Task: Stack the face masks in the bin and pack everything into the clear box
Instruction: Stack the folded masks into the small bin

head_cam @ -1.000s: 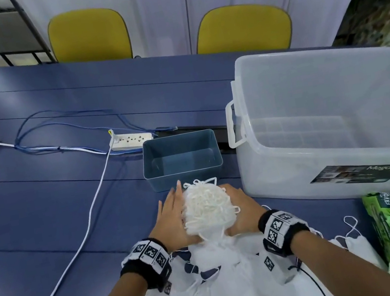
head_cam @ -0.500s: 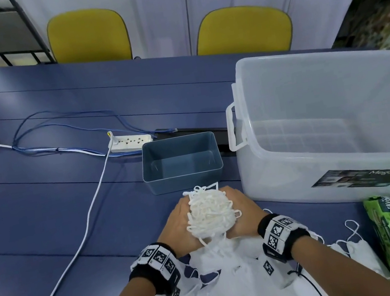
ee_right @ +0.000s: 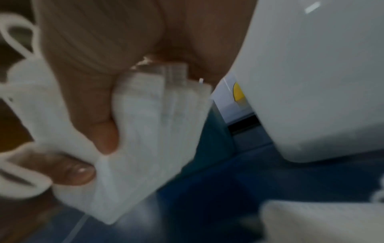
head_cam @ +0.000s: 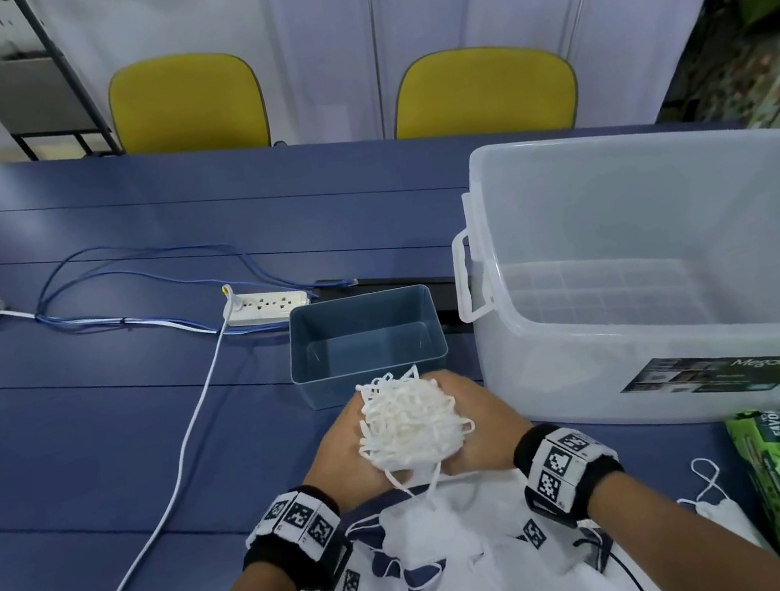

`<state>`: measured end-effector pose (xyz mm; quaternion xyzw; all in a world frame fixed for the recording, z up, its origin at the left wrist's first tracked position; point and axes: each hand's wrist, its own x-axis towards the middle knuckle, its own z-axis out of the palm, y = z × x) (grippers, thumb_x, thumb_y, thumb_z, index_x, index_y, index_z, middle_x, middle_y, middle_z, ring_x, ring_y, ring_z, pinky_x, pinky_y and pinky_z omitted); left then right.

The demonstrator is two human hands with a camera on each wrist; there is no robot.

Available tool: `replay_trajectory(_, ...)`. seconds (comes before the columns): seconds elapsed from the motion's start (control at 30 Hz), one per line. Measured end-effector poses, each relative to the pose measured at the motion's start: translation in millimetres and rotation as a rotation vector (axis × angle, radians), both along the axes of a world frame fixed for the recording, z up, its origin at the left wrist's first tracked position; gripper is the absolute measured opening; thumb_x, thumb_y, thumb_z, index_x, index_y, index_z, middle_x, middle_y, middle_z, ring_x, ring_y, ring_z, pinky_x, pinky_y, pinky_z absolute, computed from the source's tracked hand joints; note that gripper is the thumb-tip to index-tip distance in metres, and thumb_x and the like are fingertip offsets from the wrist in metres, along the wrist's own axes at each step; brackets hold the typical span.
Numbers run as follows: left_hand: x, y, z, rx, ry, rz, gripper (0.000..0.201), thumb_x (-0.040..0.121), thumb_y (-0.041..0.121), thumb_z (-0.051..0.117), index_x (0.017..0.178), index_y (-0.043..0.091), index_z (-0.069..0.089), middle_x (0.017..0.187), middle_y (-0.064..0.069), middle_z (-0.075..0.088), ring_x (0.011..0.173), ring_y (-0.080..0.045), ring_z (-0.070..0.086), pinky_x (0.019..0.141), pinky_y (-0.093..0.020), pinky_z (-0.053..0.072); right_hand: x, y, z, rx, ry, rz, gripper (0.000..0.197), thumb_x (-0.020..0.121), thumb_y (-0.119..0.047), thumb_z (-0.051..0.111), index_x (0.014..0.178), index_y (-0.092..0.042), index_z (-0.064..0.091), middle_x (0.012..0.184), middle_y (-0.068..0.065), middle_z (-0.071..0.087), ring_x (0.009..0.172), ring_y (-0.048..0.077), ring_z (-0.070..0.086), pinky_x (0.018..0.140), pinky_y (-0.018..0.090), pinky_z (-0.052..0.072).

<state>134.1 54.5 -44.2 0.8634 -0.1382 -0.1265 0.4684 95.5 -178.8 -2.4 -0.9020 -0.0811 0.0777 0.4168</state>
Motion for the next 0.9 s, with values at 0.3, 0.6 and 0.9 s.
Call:
replay_trajectory(0.3,-21.0,-27.3,75.1,-0.652,0.325,0.086,0.057,0.043,0.027,0.08,0.096,0.014,0.065,0.086,0.007,0.075,0.093,-0.019,0.068,0.076,-0.027,0.055,-13.0,30.5,53.8,0.764,-0.059,-0.318,0.12,0.05,-0.023,0.087,0.148,-0.017,0.019,0.142,0.002,0.047,0.129,0.014,0.048,0.103,0.035,0.046)
replay_trajectory(0.6,-16.8,-54.3,86.3,-0.893,0.507,0.163,0.066,0.051,0.03,0.076,0.11,0.004,0.061,0.107,-0.017,0.063,0.102,-0.028,0.059,0.087,-0.041,0.046,14.1,42.4,69.3,1.131,0.14,-0.393,0.125,0.053,-0.004,0.085,0.151,-0.029,0.012,0.139,0.01,0.052,0.12,0.026,0.058,0.095,0.052,0.05)
replay_trajectory(0.9,20.5,-50.7,85.4,-0.35,0.212,-0.031,0.057,0.067,0.026,0.085,0.114,0.034,0.053,0.113,0.018,0.06,0.107,-0.003,0.057,0.085,-0.01,0.047,36.5,29.7,97.8,0.661,-0.191,-0.474,0.094,0.05,-0.029,0.085,0.127,-0.049,0.035,0.135,-0.019,0.046,0.127,0.008,0.046,0.106,0.04,0.043)
